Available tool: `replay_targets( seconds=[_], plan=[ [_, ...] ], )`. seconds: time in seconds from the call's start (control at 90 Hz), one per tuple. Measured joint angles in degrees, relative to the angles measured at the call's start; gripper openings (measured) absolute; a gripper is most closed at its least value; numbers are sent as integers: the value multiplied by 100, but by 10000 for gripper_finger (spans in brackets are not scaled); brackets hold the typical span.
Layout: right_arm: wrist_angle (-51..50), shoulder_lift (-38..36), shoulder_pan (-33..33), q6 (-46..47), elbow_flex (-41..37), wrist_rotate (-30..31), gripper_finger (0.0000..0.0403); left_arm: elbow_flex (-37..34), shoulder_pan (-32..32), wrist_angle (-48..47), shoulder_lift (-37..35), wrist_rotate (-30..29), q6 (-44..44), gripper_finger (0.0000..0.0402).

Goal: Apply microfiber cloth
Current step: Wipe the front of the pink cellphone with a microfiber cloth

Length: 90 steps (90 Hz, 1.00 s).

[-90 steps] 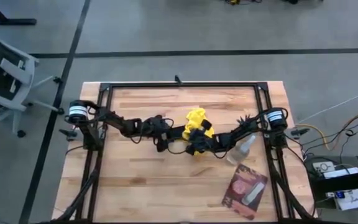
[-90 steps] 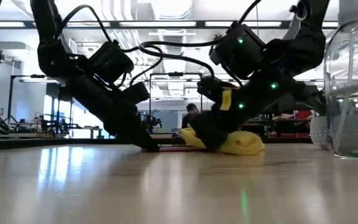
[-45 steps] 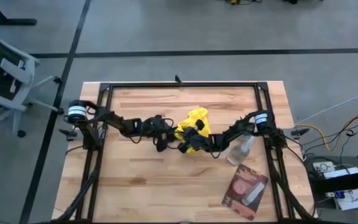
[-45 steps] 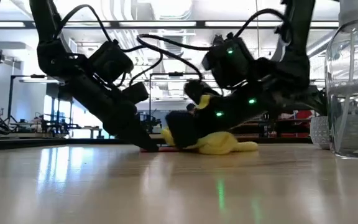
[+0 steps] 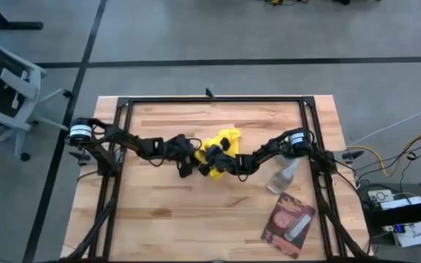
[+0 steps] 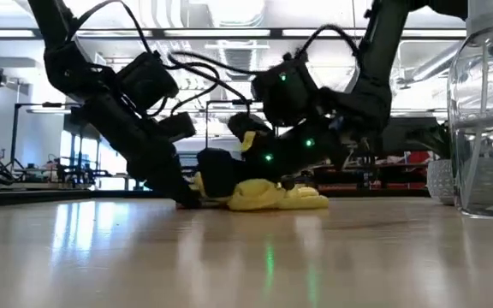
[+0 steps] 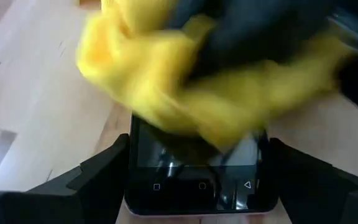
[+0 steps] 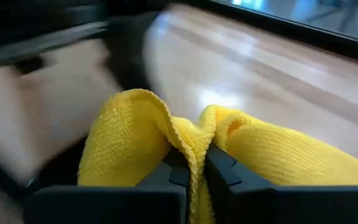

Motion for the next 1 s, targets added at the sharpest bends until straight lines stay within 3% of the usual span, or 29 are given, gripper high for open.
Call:
replay_targets(
  seconds=[0.289,0.522,0.633,0.756,0.844,1.0],
  plan=[
    [-78,-490,-87,47,-851,681,0,-182,9,37,-92,-4,-91,323],
    [-712,-1202,-148,-98,-1438,1059,0,-222,9,-41,-149,-22,-110,324],
    [-654,-1428,-120,-271,-1509,901,0,-226,11,-90,-190,-22,-119,324],
    [-247,-1507,-89,-431,-1505,333,0,-237,11,-108,-222,-23,-134,324],
    [470,-1322,-89,-517,-1492,-111,0,-244,10,-89,-229,-23,-140,324],
    [1197,-748,-91,-360,-1365,-279,0,-252,9,-47,-231,-22,-172,324]
  ],
)
